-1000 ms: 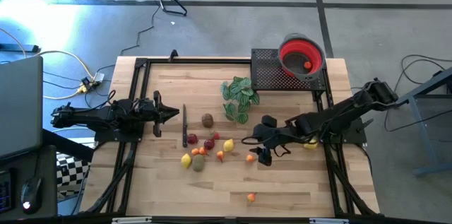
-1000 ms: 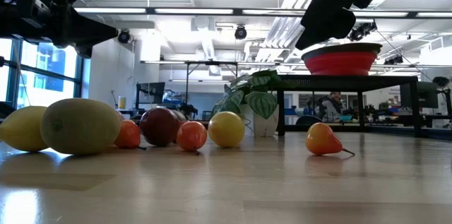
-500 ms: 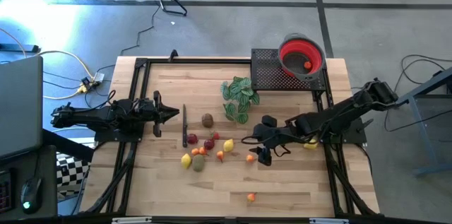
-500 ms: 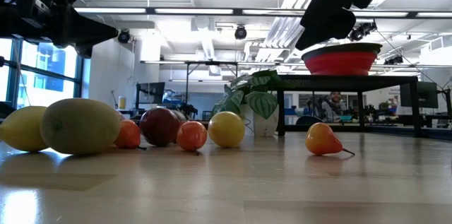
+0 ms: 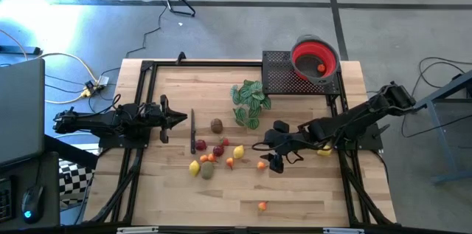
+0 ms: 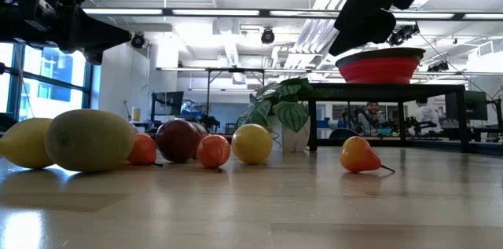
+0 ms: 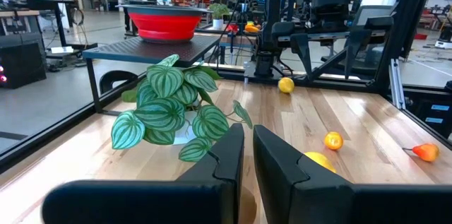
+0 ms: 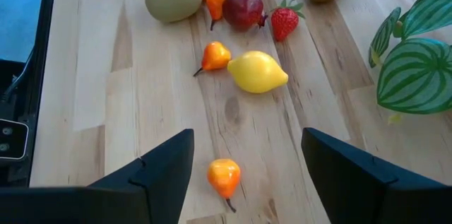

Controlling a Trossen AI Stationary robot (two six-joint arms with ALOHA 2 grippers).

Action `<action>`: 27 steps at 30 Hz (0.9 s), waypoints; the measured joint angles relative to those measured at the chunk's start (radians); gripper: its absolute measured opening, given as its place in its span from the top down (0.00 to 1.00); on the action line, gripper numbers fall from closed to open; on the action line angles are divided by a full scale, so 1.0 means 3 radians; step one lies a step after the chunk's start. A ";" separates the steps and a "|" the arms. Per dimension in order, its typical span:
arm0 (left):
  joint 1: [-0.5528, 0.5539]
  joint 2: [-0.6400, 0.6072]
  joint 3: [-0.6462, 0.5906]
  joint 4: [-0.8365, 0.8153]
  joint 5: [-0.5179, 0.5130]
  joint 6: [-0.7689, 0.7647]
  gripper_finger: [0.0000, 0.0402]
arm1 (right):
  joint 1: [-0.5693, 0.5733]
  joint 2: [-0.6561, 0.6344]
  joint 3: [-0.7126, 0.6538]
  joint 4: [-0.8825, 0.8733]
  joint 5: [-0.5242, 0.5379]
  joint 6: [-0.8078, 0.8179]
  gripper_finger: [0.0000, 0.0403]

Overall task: Pick & Place Fruit
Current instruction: Put the orange pear into the red colander

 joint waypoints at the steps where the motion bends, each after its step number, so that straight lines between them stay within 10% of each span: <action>1: 0.0000 0.0000 0.0000 0.0000 0.0000 0.0000 0.92 | 0.0000 0.0000 0.0000 0.0000 0.0000 0.0000 0.37; 27: 0.0000 0.0001 0.0001 0.0000 0.0000 0.0000 0.92 | 0.0179 0.0049 0.0001 0.0069 0.0001 0.0000 0.37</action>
